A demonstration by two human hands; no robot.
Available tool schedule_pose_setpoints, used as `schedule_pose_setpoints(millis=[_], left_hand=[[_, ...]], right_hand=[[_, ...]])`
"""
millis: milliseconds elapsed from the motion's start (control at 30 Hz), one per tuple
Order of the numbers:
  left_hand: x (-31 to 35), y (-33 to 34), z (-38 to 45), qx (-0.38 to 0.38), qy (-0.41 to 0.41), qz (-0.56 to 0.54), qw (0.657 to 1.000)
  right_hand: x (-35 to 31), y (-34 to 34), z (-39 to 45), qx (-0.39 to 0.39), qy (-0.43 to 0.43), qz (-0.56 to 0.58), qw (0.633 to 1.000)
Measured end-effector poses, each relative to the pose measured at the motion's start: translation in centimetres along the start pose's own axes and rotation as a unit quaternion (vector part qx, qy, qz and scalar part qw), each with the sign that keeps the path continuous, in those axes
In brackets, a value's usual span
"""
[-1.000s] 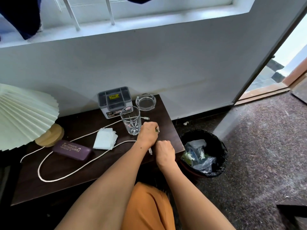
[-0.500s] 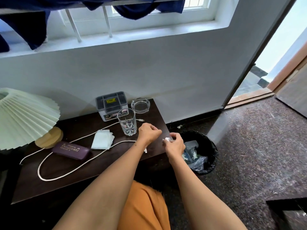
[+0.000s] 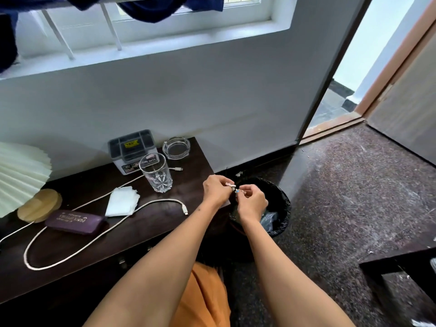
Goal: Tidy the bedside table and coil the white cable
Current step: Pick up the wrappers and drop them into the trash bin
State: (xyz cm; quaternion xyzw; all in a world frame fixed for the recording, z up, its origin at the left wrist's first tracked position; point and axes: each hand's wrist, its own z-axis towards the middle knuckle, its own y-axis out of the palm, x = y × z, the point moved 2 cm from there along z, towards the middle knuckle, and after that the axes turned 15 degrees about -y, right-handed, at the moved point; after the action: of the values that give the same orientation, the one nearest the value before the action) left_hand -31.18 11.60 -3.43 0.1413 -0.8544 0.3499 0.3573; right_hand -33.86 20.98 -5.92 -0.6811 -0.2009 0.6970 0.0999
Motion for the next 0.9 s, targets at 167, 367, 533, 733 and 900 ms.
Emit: schedule_pose_setpoints(millis=[167,367,533,733,900], left_hand=[[0.6,2.6,0.6,0.01,0.01,0.036,0.999],[1.5,5.8,0.9,-0.071,0.02,0.084,0.994],[2.1,7.7,1.3,-0.174,-0.003,0.162,0.971],[1.3,5.7,1.6,-0.172,-0.016,0.143,0.975],[0.0,2.1,1.5,-0.129,-0.031,0.1,0.986]], right_hand=[[1.6,-2.5,1.4,0.056,-0.035,-0.123,0.99],[3.9,-3.6,3.6,-0.011,-0.03,-0.19,0.981],[5.3,-3.1,4.8,-0.17,-0.017,-0.258,0.951],[5.1,-3.0,4.0,-0.198,0.022,-0.263,0.944],[2.8,-1.7,2.5,-0.184,0.005,-0.26,0.948]])
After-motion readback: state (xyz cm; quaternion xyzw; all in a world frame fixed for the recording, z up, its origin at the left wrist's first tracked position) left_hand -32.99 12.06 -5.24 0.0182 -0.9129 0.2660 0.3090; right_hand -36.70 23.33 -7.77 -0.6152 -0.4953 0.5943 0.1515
